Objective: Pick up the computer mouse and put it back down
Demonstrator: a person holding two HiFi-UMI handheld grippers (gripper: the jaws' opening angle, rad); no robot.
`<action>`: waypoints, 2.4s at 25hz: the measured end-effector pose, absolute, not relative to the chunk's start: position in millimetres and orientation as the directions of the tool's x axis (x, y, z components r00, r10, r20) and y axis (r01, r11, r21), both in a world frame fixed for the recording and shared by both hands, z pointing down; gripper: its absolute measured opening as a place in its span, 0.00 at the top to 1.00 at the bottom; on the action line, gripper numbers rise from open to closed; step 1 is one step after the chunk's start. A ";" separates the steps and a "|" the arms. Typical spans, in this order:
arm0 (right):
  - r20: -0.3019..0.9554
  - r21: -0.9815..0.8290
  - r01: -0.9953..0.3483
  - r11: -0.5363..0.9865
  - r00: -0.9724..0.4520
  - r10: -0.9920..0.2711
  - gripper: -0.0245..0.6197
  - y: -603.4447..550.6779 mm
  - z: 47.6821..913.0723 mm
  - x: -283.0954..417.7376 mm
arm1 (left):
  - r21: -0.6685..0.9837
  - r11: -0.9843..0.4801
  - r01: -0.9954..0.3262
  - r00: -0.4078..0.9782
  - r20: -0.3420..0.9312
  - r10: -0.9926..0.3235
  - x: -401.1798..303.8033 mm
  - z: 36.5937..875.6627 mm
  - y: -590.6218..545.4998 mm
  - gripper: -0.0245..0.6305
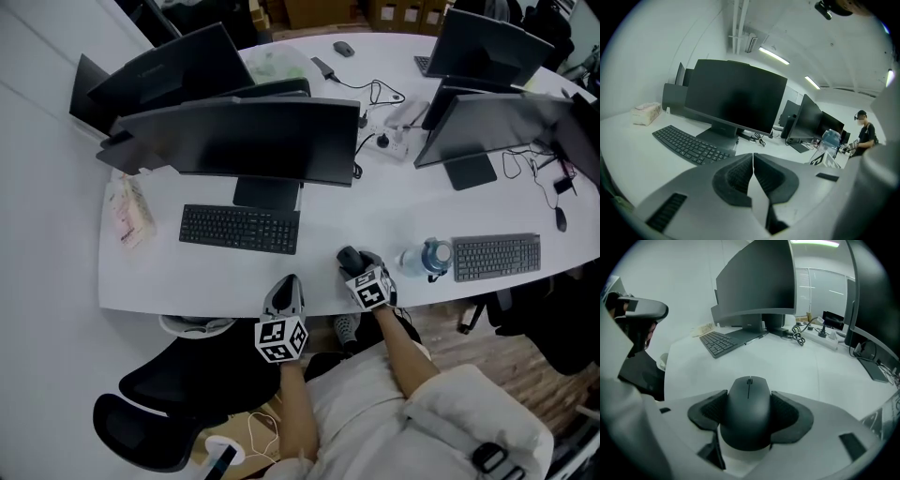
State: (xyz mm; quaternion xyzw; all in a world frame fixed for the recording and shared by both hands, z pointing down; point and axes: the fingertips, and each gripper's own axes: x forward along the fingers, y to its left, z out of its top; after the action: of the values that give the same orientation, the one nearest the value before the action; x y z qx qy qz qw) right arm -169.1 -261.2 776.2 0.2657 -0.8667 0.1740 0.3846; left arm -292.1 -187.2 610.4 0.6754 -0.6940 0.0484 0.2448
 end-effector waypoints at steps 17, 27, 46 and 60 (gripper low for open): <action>0.802 -0.164 -0.667 0.727 -0.520 -0.295 0.38 -258.9 771.3 -149.9 | 0.222 0.032 -0.975 0.053 0.368 -0.928 -282.6 585.7 -180.9 0.93; 0.757 -0.126 -0.625 0.771 -0.562 -0.332 0.38 -255.9 723.5 -147.4 | 0.232 -0.024 -0.972 0.103 0.335 -0.936 -264.0 581.3 -186.6 0.93; 0.569 -0.214 -0.564 0.797 -0.736 -0.368 0.43 -233.7 632.1 -135.9 | 0.268 -0.085 -0.960 0.171 0.314 -0.934 -237.8 581.9 -197.3 0.93; 0.492 -0.243 -0.584 0.775 -0.763 -0.420 0.65 -209.8 613.7 -96.0 | 0.282 -0.161 -0.946 0.253 0.328 -0.910 -200.5 592.5 -194.9 0.93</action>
State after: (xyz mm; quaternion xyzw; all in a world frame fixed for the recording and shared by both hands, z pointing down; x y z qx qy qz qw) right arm -96.0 -209.8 613.7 0.2733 -0.9184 0.1946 0.2099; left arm -200.5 -194.9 592.5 0.7609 -0.6098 0.0408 0.2179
